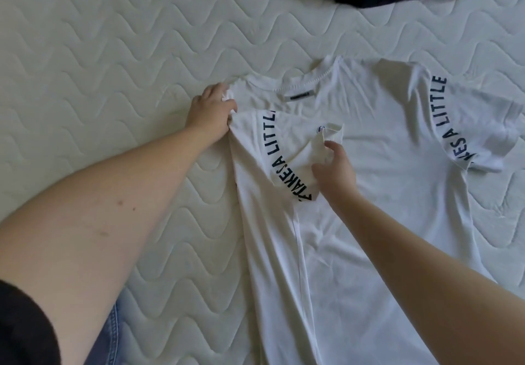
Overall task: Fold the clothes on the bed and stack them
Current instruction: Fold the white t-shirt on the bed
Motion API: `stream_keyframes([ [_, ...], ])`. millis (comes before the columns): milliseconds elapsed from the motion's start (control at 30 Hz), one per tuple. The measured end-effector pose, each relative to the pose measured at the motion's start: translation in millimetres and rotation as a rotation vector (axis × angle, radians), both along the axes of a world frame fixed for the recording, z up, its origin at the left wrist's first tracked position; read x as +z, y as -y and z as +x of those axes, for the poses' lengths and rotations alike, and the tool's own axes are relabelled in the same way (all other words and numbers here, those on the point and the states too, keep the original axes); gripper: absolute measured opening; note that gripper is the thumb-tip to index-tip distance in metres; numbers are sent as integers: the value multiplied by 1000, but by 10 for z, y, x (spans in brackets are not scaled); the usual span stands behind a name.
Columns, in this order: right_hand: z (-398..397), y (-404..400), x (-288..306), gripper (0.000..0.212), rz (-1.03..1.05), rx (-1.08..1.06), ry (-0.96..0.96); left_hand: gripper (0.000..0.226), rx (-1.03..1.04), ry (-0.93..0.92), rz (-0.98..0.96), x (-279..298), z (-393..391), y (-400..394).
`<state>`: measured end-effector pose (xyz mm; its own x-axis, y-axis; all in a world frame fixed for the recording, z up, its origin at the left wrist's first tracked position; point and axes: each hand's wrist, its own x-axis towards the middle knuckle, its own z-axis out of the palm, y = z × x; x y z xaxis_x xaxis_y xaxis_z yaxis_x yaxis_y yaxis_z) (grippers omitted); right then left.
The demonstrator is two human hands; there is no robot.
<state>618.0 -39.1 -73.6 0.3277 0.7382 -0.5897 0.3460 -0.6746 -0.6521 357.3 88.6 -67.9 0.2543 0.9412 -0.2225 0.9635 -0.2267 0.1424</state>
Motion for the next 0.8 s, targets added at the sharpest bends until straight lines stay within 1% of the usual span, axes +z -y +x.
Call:
stream_keyframes([
  [100, 121, 38, 6, 50, 73, -31, 9, 27, -161, 75, -6, 69, 74, -179],
  [167, 190, 59, 13, 46, 91, -79, -3, 33, -239, 91, -119, 173, 184, -303],
  [233, 234, 76, 8, 44, 88, -122, -22, 24, -236, 81, -266, 227, 299, -400],
  [300, 257, 88, -6, 43, 92, -141, -27, 15, -232, 65, -344, 220, 383, -499],
  [367, 280, 93, -18, 44, 100, -127, -37, 20, -238, 54, -412, 217, 400, -598],
  [433, 302, 79, -16, 47, 110, -103, -62, 24, -270, 1, -501, 238, 378, -695],
  [500, 328, 50, -13, 46, 125, -98, -83, 25, -309, -88, -569, 249, 346, -777],
  [533, 341, 37, -9, 46, 134, -102, -88, 29, -326, -138, -587, 245, 337, -808],
  [600, 360, 21, -16, 46, 142, -102, -100, 31, -352, -230, -576, 250, 310, -859],
  [700, 371, 26, -20, 50, 99, -36, -85, 19, -374, -297, -416, 278, 221, -940],
  [767, 362, 72, -2, 57, 109, -2, -22, 12, -311, -307, -331, 303, 164, -967],
  [800, 345, 117, 8, 58, 159, -5, 44, 12, -281, -303, -302, 301, 150, -970],
])
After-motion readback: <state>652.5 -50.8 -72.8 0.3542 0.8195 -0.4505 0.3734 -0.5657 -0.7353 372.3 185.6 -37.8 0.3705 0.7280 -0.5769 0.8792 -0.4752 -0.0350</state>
